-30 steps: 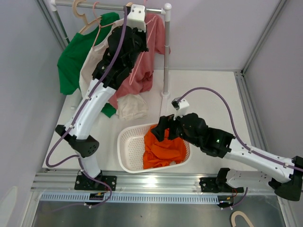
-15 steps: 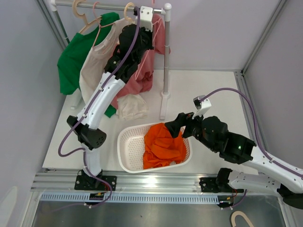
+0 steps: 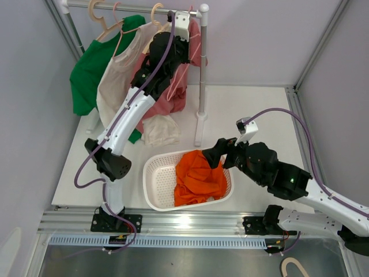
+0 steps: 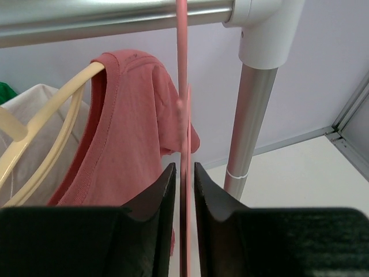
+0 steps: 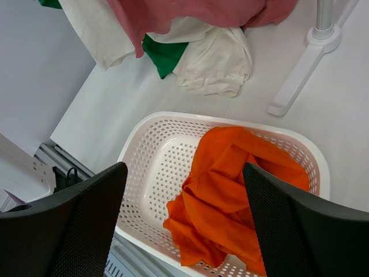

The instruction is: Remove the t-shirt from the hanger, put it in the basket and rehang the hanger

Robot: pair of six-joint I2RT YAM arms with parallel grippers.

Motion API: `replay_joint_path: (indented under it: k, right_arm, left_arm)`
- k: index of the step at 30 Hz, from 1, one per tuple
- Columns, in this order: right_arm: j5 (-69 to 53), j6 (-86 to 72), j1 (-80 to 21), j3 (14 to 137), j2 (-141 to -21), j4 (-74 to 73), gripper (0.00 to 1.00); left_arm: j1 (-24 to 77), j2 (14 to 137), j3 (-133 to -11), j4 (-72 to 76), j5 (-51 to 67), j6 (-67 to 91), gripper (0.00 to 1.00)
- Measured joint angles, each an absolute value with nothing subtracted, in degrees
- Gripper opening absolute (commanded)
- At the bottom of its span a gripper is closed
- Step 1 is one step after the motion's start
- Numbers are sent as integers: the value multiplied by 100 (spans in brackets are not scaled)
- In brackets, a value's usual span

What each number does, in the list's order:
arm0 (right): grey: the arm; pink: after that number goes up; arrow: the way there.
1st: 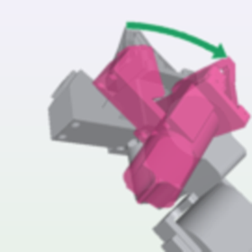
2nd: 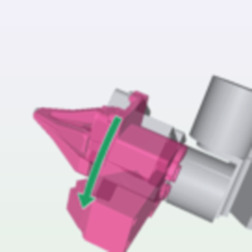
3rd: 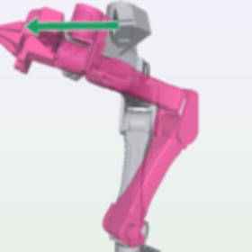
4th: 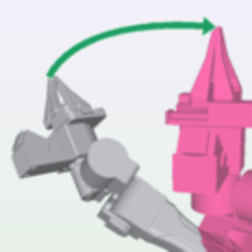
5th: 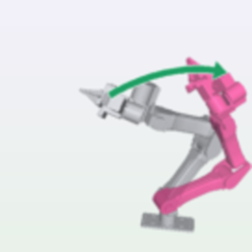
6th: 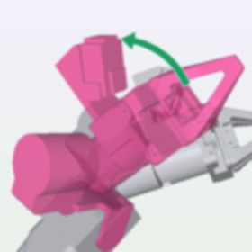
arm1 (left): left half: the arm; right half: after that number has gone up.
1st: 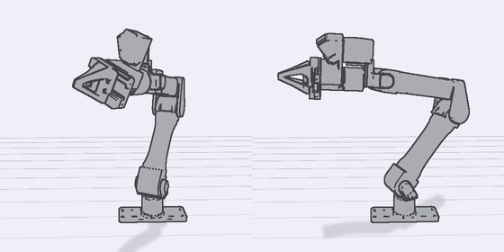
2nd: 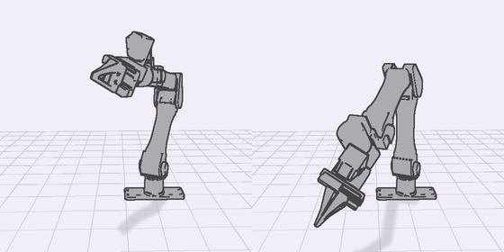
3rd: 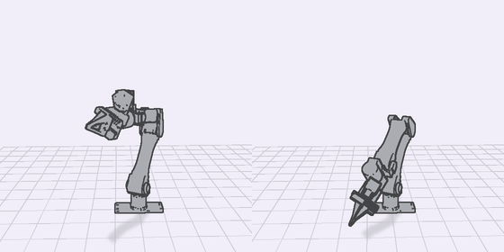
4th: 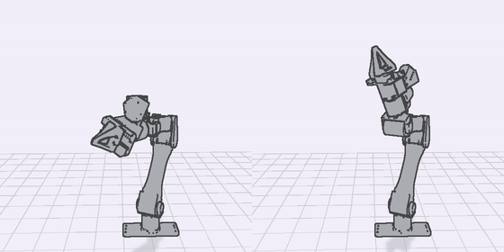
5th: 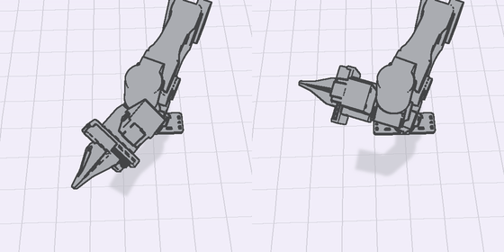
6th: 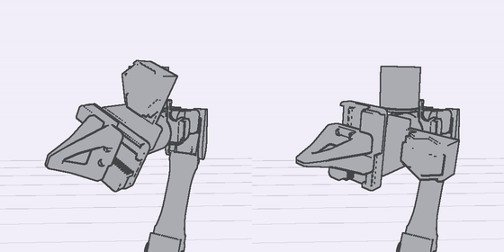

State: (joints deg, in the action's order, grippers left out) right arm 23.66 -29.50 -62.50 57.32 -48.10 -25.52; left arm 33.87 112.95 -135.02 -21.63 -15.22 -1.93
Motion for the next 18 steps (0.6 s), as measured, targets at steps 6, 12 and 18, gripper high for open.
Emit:
replay_joint_path:
  k: [6,12,18]
  right_arm:
    - [2351,-2952,-6250,5651,-4797,-2550,87]
    - [2331,-2954,-6250,5590,-4770,-2547,87]
    - [2285,-2954,-6248,5544,-4772,-2536,88]
  left_arm:
    - [3382,11295,-13454,-2171,-1483,-154,32]
    - [3378,11142,-13266,-2121,-1605,-252,37]
    - [3334,10357,-12532,-1879,-1577,-458,49]
